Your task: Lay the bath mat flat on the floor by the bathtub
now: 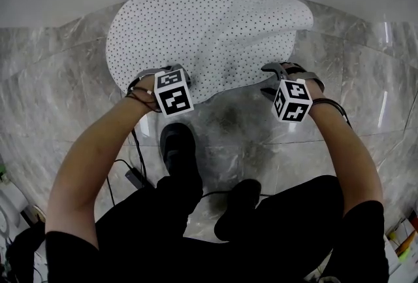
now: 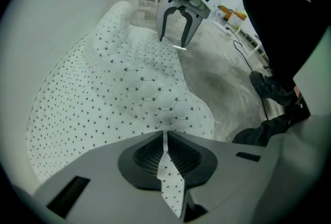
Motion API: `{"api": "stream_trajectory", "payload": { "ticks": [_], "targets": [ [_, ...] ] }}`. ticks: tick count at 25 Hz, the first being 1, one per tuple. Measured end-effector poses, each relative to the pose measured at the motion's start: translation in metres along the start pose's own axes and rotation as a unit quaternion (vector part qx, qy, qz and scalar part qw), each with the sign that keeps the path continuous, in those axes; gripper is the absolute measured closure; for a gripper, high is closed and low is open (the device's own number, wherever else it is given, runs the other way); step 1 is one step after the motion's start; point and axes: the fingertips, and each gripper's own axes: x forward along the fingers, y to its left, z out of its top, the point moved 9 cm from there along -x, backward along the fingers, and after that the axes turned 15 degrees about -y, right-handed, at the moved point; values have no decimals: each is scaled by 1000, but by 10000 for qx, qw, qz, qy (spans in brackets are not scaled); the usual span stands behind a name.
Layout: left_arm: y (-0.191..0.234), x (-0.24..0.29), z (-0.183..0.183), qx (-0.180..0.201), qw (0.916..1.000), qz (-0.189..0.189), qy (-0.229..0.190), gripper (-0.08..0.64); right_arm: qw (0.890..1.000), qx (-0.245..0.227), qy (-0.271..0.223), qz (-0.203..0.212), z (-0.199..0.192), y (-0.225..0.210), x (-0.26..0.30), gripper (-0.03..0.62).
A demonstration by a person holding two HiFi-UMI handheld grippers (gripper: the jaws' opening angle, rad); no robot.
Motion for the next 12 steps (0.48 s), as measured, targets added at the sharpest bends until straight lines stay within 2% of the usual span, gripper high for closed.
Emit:
{"api": "stream_trajectory", "payload": {
  "ticks": [2,5,7,8,12],
  "targets": [
    [-2,0,-1,-21,10000,-29,-38,528,9999,-146,23,49,4,-1,10,308],
    [-5,-2,-3,-38,9999,-52,-93,528,9996,190,-45,221,1,-14,12,295],
    [-6,-2,-5,-96,9999,-76,-122,528,9996,241,-148,-12,1,-23,10,398],
    [-7,-2,-7,-131,9998,-99,-128,528,9997,123,-130,-164,0,-26,10,546],
    [-13,-2,-16,-193,9996,-175,-129,524,9991,-377,101,-191,3,-25,12,551]
  ]
}}
